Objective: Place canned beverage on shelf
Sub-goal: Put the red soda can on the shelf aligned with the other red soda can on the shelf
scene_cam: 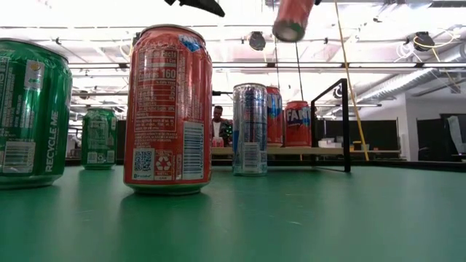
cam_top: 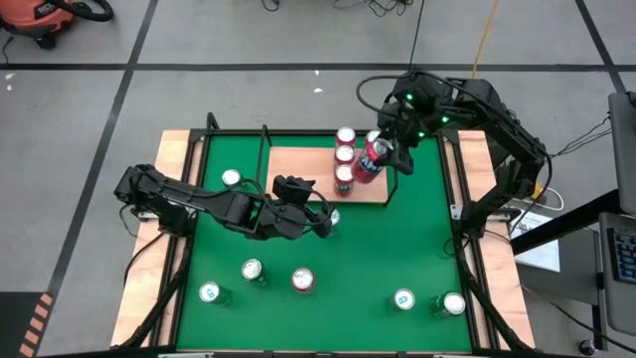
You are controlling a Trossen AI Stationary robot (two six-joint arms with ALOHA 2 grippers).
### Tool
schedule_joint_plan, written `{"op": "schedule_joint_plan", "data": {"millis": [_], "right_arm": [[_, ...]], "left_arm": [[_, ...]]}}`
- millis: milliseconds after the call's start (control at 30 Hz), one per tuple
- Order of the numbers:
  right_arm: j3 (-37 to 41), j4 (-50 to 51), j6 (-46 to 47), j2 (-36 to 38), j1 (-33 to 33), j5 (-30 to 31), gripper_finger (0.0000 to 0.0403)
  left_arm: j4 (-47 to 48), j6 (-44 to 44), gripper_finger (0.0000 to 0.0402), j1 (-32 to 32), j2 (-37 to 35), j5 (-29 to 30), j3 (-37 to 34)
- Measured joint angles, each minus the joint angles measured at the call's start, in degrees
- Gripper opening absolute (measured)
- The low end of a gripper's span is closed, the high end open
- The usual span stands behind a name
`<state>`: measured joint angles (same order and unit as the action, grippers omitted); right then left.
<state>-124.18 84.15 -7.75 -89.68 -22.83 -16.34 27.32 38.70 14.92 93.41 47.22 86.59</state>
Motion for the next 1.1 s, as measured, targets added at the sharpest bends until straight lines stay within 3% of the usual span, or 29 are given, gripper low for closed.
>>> {"op": "schedule_joint_plan", "data": {"millis": [333, 500, 767, 1100], "right_arm": [[6.6, 1.6, -15.4, -0.4, -3.9, 1.5, 0.0286], [14.3, -0.6, -18.2, -0.4, -4.9, 1.8, 0.0287], [25.7, -9.6, -21.5, -0.5, -5.6, 7.6, 0.0287], [35.3, -19.7, -22.4, -0.5, -5.7, 10.6, 0.0288]], "left_arm": [[2.4, 0.0, 0.04, 0.0, -1.2, -1.0, 0.0], [3.9, 0.0, 0.04, 0.0, -2.1, -1.2, 0.0], [8.0, 1.5, 0.04, 0.0, -3.4, -2.0, 0.0], [9.5, 1.5, 0.04, 0.1, -3.6, -2.9, 0.0]]}}
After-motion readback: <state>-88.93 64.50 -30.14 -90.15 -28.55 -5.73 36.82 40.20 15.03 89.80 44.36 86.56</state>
